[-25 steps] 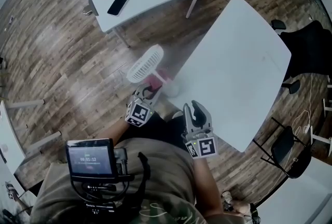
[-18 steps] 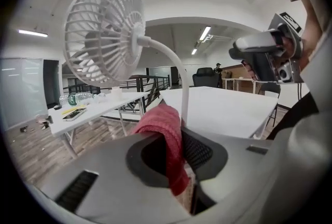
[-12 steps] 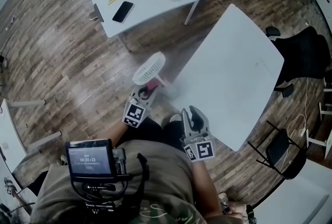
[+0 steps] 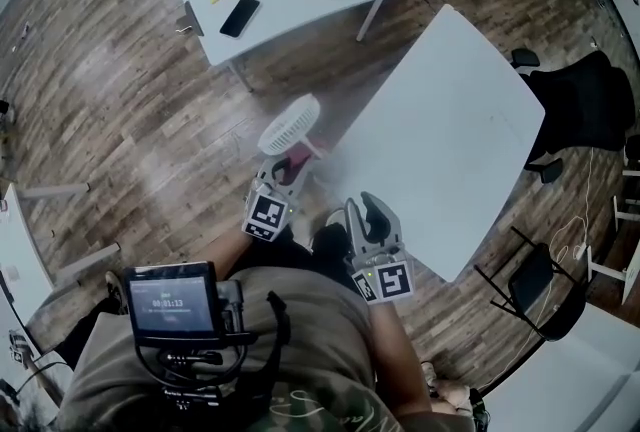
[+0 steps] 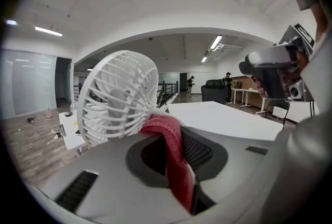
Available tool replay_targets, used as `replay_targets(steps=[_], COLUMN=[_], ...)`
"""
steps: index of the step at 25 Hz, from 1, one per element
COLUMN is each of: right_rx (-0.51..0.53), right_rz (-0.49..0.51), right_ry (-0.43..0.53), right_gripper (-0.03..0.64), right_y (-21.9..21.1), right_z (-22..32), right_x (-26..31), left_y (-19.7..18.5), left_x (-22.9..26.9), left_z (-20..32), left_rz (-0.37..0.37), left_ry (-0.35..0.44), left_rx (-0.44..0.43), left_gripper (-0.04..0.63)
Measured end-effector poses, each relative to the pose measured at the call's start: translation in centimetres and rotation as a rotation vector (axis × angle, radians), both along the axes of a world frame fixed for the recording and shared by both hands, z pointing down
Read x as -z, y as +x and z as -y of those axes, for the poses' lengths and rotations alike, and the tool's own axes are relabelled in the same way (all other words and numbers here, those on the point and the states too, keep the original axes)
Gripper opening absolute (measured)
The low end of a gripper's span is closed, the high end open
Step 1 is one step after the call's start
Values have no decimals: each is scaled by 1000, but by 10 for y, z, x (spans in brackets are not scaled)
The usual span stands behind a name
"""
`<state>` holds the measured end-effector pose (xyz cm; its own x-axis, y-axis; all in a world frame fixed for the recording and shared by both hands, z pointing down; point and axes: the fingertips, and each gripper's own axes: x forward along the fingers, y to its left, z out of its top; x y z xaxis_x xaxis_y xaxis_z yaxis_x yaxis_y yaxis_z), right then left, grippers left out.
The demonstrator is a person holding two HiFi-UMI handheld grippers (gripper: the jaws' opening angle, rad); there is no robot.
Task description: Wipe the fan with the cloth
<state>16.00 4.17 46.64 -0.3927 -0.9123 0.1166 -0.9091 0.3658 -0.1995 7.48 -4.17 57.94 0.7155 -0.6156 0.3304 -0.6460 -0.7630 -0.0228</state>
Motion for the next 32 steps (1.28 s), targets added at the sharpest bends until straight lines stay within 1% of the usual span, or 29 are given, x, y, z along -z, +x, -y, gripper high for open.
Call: replay_targets(steps=[3, 8, 12, 17, 20, 23, 26, 27, 29, 32], right_rx=[7, 7, 11, -12, -37, -48, -51, -48, -47, -88], right_rz=[0, 15, 20, 24, 33, 30, 27, 28, 27, 4], right_ry=[8, 21, 30, 27, 17, 15, 17, 17, 18, 25], right_gripper=[95, 95, 95, 95, 95, 95, 95, 95, 95, 97], right_y=[-5, -14, -19, -6, 5, 14, 22, 24, 28, 38], right_z=[2, 0, -3, -6, -7, -11, -7, -4, 2, 11], right_x=[-4, -12, -21, -39, -50, -54, -60, -64, -70, -82], left_y=[4, 18, 14, 14, 18, 19, 24, 23, 21, 21], left_x=[2, 2, -15, -36, -38, -44, -39, -39, -41, -44], left_z=[-5, -17, -22, -26, -24, -27, -26, -25, -23, -21], left_rz=[24, 27, 53, 81, 80, 77, 56, 54, 55, 55], left_ry=[41, 105, 89, 98, 109, 96, 134, 133, 104, 111], left_rx=[-26, -104, -120, -142, -155, -152, -176, -172, -152, -151], left_gripper=[81, 81, 81, 81, 81, 81, 81, 81, 81, 81])
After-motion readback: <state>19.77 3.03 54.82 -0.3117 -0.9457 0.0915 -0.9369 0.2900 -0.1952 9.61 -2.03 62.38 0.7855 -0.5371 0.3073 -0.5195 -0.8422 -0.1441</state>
